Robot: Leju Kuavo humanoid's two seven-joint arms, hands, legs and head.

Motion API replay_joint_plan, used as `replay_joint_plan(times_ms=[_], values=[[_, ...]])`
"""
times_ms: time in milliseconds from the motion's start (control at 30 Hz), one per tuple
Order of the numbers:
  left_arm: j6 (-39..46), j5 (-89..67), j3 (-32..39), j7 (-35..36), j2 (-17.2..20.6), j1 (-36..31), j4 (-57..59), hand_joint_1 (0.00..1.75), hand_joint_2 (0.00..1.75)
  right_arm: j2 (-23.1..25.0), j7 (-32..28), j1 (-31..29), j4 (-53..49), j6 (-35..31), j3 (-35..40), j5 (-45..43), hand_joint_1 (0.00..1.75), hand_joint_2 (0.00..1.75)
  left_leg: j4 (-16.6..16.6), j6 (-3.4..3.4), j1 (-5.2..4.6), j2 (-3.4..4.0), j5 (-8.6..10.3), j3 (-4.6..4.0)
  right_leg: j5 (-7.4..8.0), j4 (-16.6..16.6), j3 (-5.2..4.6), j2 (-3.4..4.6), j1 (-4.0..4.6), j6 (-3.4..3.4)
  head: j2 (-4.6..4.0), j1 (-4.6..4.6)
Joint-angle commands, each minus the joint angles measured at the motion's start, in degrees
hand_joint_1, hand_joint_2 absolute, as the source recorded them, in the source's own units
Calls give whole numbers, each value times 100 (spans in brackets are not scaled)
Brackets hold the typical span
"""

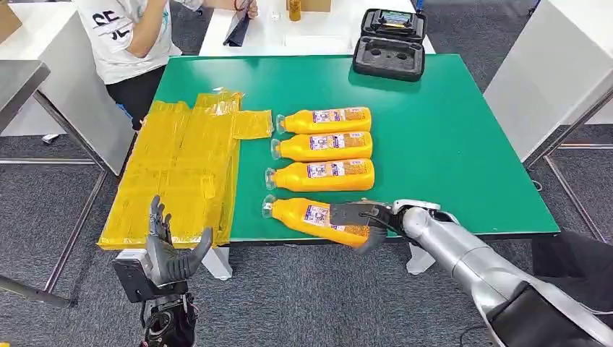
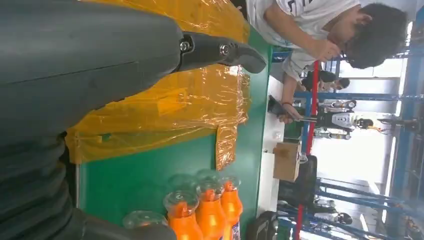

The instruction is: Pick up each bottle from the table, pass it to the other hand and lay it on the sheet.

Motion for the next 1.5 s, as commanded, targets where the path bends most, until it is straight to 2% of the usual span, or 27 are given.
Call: replay_joint_plan(times_ms=[33,133,167,500,533,567,633,733,1033,1400,1500], values=[[-13,29,32,26,45,-138,411,0,175,192,44,-240,463,43,102,157,0,175,-5,-10,3,6,-1,10,0,-5,8,5,3,-9,0,2],[-7,28,54,25,15,-103,424,0,175,231,97,-358,568,43,159,224,0,175,-3,-9,3,8,-2,9,0,-3,7,7,3,-8,0,0],[-8,24,61,27,7,-90,433,0,175,244,131,-407,625,70,152,194,10,175,-3,-11,5,12,-3,10,1,-4,7,11,5,-11,0,0],[-2,20,64,28,2,-77,433,0,175,248,140,-441,647,84,158,193,10,175,-3,-5,-1,4,0,4,0,-1,2,3,-1,-4,0,0],[-2,20,64,28,2,-77,433,0,175,248,140,-441,647,84,158,193,33,175,-3,-5,-1,4,-1,5,-1,0,4,3,-1,-5,0,0],[-2,16,72,28,-2,-77,418,0,175,258,149,-451,676,44,181,220,136,175,-3,-11,4,8,-3,10,0,-3,8,7,4,-10,0,2],[4,6,88,30,-1,-68,413,0,175,291,176,-578,745,144,212,216,157,175,-2,-7,0,7,-1,5,0,0,2,6,0,-6,0,0],[-22,3,107,31,8,-90,480,0,175,330,108,-701,928,248,301,206,166,175,0,-13,5,14,-4,8,1,-1,5,13,5,-12,0,0],[-75,10,129,29,-11,-114,539,0,175,293,26,-686,1007,202,422,221,175,175,-4,-12,6,7,-4,12,-1,-5,11,6,6,-11,0,2],[-152,58,115,41,-9,-178,753,0,175,254,-85,-581,1078,151,488,172,175,175,-4,-11,5,-1,1,9,2,-6,11,-2,5,-9,0,0],[-176,77,100,36,-16,-199,778,0,175,256,-101,-487,1040,-50,438,163,175,175,-4,-12,9,-1,-1,11,1,-9,14,-2,9,-11,0,0]])
